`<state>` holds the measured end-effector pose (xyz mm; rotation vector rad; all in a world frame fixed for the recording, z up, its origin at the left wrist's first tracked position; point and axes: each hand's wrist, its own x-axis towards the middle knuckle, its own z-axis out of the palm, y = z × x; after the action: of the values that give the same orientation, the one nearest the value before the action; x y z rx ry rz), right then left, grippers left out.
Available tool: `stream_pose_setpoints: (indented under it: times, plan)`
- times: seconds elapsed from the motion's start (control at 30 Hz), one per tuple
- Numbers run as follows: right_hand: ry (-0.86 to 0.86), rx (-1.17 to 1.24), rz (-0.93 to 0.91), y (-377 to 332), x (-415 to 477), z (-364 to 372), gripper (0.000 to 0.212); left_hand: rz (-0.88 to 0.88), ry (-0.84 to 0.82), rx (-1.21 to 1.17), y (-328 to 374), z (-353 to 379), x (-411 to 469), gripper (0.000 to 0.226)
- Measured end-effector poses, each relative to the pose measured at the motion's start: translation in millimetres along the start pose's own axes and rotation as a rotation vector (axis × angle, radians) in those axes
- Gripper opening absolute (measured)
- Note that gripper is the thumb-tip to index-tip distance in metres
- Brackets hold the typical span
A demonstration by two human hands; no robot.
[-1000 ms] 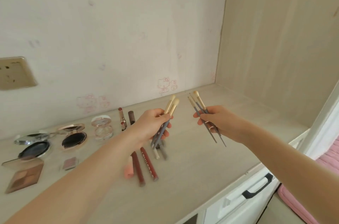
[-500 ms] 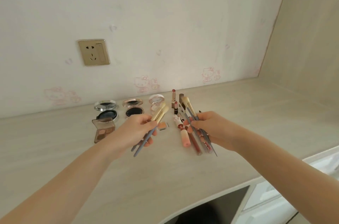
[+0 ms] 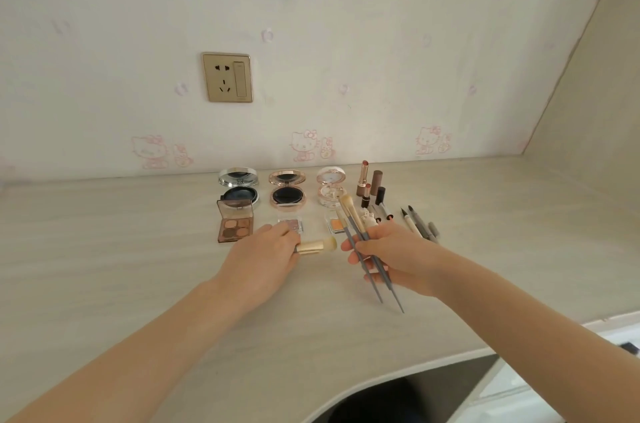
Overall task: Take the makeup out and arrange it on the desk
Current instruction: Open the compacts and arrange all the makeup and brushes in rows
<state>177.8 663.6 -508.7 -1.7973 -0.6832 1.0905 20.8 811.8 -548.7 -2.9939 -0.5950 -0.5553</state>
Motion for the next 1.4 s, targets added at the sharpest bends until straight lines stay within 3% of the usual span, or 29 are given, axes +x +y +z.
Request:
stream_pose_setpoints:
  times: [0.13, 0.4, 0.7, 0.83, 0.93, 1.1, 1.27, 1.4]
  plan:
    - [-0.006, -0.009, 0.004, 0.6, -3.6, 1.1, 0.021, 0.064, 0.05, 0.102, -0.1, 10.0, 3.0, 0.019]
    - [-0.031, 0.006, -0.018, -0.6, -8.0, -1.8, 0.021, 0.1, 0.083, 0.056, -3.0, 17.2, -2.4, 0.011]
    - [-0.049, 0.103, -0.02, -1.4, -8.3, 2.8, 0.02, 0.12, 0.012, -0.045, -12.4, 13.2, -13.3, 0.057]
    - [-0.051, 0.25, -0.105, -2.5, -7.9, 8.3, 0.022, 0.089, 0.016, -0.095, -9.9, 8.9, -17.0, 0.053]
    - [-0.01, 0.335, -0.175, -4.3, -6.1, 13.6, 0.023, 0.032, 0.034, -0.272, 0.9, 1.5, -19.2, 0.041]
    - [0.01, 0.509, -0.269, -8.0, -1.9, 20.6, 0.023, -0.218, -0.016, -0.795, 29.9, -18.2, -20.0, 0.017]
    - [-0.015, 0.542, -0.321, -10.1, -3.4, 27.2, 0.022, -0.443, -0.189, -1.254, 49.7, -33.5, -14.4, 0.029]
    - [-0.015, 0.471, -0.328, -8.7, -4.9, 27.5, 0.023, -0.484, -0.255, -1.34, 51.8, -33.0, -16.3, 0.028]
